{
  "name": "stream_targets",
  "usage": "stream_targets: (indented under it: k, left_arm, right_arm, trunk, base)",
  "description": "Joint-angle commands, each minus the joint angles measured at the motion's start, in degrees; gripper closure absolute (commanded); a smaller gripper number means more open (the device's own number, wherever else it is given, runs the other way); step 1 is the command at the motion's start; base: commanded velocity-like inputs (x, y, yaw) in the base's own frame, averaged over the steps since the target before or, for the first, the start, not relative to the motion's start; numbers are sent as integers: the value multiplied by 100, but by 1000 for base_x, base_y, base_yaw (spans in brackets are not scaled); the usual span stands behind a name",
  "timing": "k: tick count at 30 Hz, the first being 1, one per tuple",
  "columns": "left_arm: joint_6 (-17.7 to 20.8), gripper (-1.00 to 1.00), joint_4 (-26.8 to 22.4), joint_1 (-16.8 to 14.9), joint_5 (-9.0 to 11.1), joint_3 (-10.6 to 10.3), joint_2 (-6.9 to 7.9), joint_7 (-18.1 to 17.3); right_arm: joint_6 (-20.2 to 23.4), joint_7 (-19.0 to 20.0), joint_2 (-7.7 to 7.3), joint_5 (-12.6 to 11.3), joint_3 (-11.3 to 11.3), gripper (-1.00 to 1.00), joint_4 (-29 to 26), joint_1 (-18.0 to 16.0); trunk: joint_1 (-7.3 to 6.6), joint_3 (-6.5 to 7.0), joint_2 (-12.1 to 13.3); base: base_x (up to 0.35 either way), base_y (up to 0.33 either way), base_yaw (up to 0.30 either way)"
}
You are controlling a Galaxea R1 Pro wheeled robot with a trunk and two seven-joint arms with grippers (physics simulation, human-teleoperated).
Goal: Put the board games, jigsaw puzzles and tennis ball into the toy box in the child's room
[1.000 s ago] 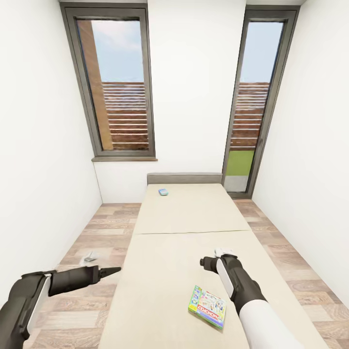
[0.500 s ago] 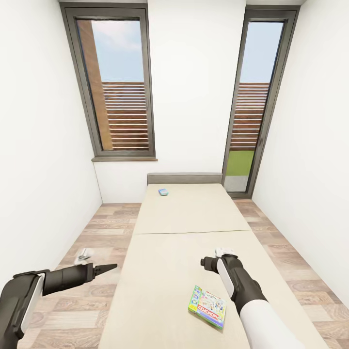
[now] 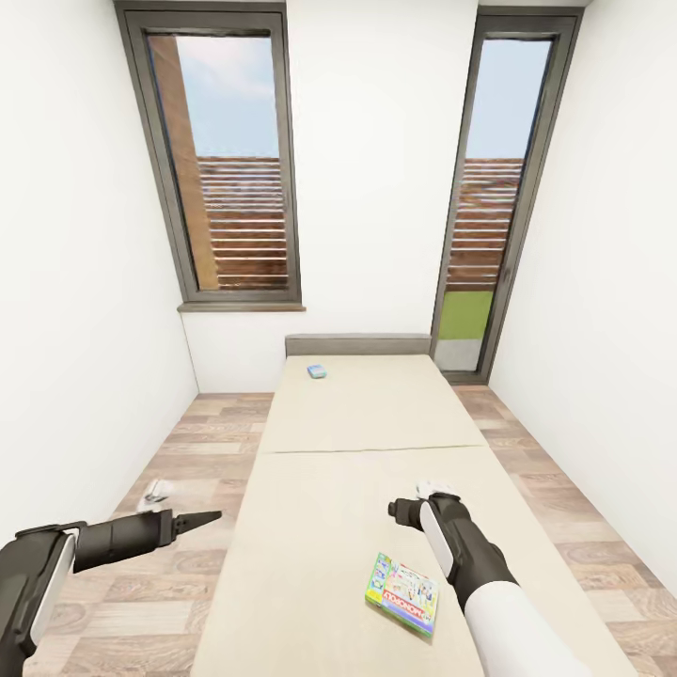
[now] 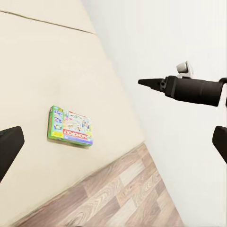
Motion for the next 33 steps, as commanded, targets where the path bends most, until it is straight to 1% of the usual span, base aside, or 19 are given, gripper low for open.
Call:
stream_targets:
  k: [1,4,8,19,22,27,33]
  left_arm:
    - [58,-100,-1,-5,0,2,6,-89]
    - [50,-100,-1,-5,-17,1,21,-309]
    - [34,-100,-1,-5,-28,1,28,-423]
    - [22,-100,-1,-5,-34,27,44,-483]
    - [22,-100,-1,-5,-28,72,73,-486]
    - [22,-100,-1,-5,-21,90,129,-495]
    - [18,-100,-1,-5,-14,91,143,-498]
  right_arm:
    - [20,-34,5,-41,-14,-100,-8,-5]
    - [21,-34,1,-41,-14,-100,-8,-5]
    - [19,-34,-5,-41,-14,-100,-8,-5]
    - [19,-42,5,-34,-14,-100,0,-5]
    - [19,-42,6,-33,-14,-100,1,-5]
    - [19,-42,6,-33,-14,-100,1,-5]
    - [18,-42,8,-33,-14,-100,1,-5]
  trunk:
    - [4,-22,-14]
    - [4,-46,-14]
    - [4,-82,-14]
    - [4,-185,-14]
    - [4,-214,-14]
    - [4,-261,-14]
    - [4,-318,-14]
  base:
    - [0,0,0]
    - [0,0,0]
    - [0,0,0]
    - [0,0,0]
    - [0,0,0]
    - [0,0,0]
    - [0,0,0]
